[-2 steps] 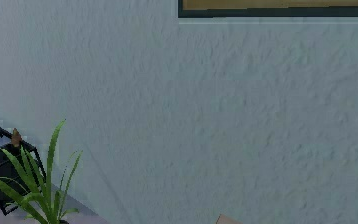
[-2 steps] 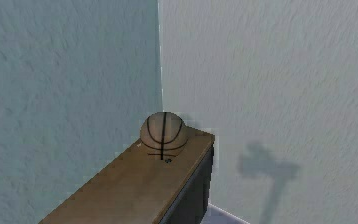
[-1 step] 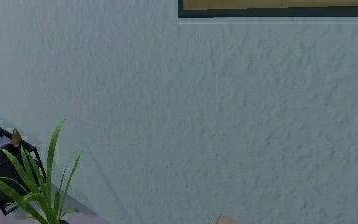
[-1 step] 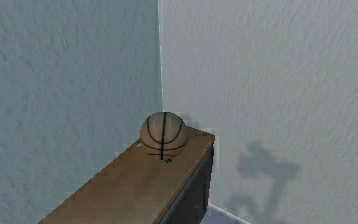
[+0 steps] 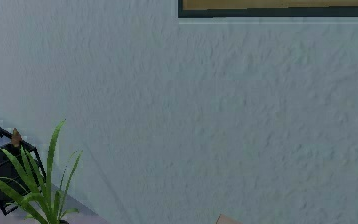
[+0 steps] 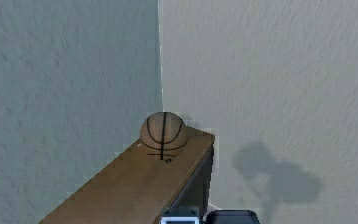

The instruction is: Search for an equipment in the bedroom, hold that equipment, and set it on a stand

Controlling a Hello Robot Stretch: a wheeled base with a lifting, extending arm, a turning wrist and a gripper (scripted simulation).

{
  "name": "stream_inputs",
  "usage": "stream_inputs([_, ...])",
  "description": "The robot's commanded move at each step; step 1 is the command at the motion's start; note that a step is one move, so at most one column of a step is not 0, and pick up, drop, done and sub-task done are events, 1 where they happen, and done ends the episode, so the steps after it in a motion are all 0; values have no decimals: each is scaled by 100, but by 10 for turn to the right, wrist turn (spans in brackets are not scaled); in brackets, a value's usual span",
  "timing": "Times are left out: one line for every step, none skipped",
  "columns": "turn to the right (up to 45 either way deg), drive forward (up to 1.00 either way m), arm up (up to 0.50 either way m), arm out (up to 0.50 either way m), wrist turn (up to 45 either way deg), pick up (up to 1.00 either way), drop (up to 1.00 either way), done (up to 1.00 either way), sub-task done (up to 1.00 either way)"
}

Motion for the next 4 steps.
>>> stream_inputs([0,0,0,42,0,0,0,0,0])
stream_inputs([0,0,0,0,450,0,0,0,0])
stream_inputs([0,0,0,0,450,0,0,0,0])
stream_inputs([0,0,0,0,450,0,0,0,0])
